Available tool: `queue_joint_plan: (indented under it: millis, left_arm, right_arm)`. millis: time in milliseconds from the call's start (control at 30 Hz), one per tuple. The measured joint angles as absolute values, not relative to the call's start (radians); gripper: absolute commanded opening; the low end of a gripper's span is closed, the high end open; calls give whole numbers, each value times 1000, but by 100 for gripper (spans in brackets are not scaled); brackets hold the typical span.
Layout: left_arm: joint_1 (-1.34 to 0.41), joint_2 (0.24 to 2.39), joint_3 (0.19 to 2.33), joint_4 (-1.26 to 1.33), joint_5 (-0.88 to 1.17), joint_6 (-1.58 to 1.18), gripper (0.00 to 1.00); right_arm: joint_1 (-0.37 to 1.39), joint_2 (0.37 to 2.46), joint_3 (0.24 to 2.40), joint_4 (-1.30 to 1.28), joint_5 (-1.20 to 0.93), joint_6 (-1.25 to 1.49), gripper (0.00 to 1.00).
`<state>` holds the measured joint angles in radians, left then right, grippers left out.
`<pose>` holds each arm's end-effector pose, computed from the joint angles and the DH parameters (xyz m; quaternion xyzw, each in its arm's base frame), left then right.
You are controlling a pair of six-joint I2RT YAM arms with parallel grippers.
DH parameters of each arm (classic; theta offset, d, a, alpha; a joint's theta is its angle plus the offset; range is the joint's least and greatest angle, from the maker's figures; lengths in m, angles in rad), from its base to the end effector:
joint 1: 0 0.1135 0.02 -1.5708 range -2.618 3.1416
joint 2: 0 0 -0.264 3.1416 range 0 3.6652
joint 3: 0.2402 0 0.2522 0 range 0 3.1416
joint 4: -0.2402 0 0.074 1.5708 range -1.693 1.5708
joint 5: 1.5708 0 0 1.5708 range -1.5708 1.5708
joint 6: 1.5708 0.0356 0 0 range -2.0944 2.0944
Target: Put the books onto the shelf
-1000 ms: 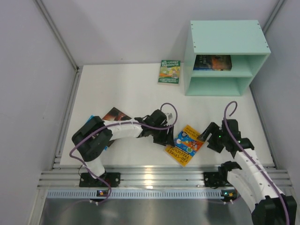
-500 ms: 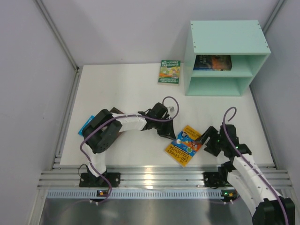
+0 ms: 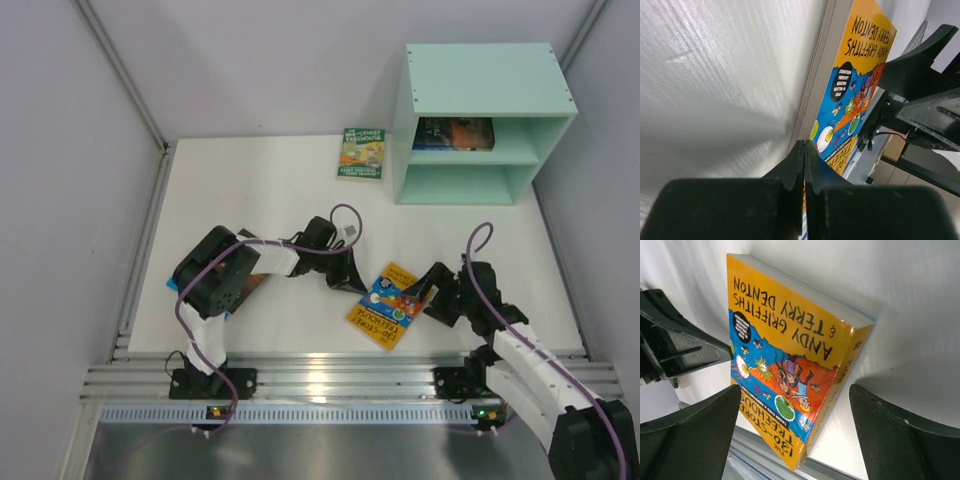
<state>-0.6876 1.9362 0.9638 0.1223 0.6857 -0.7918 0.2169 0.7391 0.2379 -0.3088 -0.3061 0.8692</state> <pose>0.2708 -0.2516 0.1152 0.0725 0.8863 -0.4562 0.0332 0.1373 0.0412 0.1481 0.2404 0.8874 0.3108 0.2410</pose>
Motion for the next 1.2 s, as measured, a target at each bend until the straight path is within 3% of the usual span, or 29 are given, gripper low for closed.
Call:
queue_joint_plan:
  millis: [633, 833, 1067, 1200]
  left_arm:
    - [-625, 1980, 875, 323, 813, -890, 0]
    - [-618, 1980, 868, 329, 823, -894, 0]
    - [-616, 1979, 868, 331, 823, -896, 0]
    - [-615, 1979, 868, 331, 819, -897, 0]
  right_arm:
    - [474, 984, 324, -130, -20, 974, 88]
    - [475, 886, 196, 62, -60, 1018, 84]
    - [486, 789, 156, 106, -180, 1079, 82]
    - [492, 802, 156, 138, -215, 1096, 71]
